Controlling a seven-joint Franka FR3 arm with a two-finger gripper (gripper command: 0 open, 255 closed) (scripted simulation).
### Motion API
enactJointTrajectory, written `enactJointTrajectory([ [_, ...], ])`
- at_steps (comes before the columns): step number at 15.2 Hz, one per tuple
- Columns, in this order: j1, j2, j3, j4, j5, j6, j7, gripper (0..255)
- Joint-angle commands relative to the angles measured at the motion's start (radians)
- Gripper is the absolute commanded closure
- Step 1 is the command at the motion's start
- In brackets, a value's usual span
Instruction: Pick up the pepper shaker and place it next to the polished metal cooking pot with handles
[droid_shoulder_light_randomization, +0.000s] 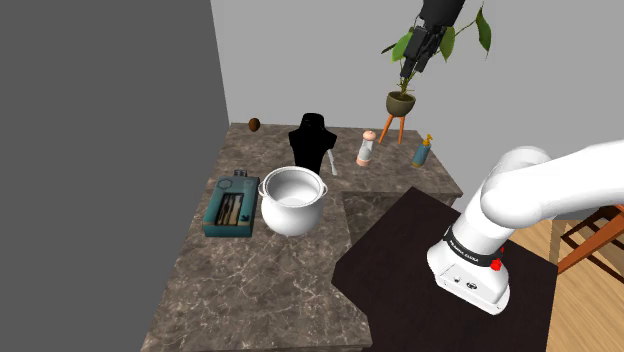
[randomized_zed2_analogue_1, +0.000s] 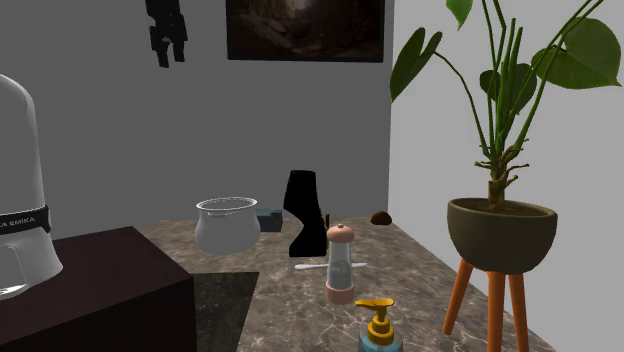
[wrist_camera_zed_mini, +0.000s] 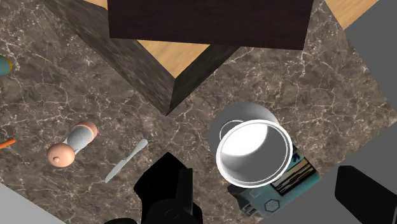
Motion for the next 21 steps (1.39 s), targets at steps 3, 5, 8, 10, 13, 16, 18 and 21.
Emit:
enactJointTrajectory([
  [3,-0.007,0.026,-0.037,-0.025,-0.015,0.048,-0.038,0],
  [5,-0.013,0.057,-0.074,-0.045,-0.029,0.096,-0.076,0],
  [8,-0.021,0.114,-0.13,-0.065,-0.046,0.169,-0.133,0],
  [10,-0.024,0.159,-0.168,-0.072,-0.054,0.218,-0.172,0],
  [13,-0.026,0.236,-0.225,-0.072,-0.058,0.289,-0.232,0],
  [16,-0.024,0.324,-0.283,-0.06,-0.052,0.358,-0.296,0],
  [18,-0.02,0.388,-0.321,-0.045,-0.04,0.402,-0.341,0],
  [21,-0.012,0.493,-0.378,-0.013,-0.008,0.462,-0.416,0],
])
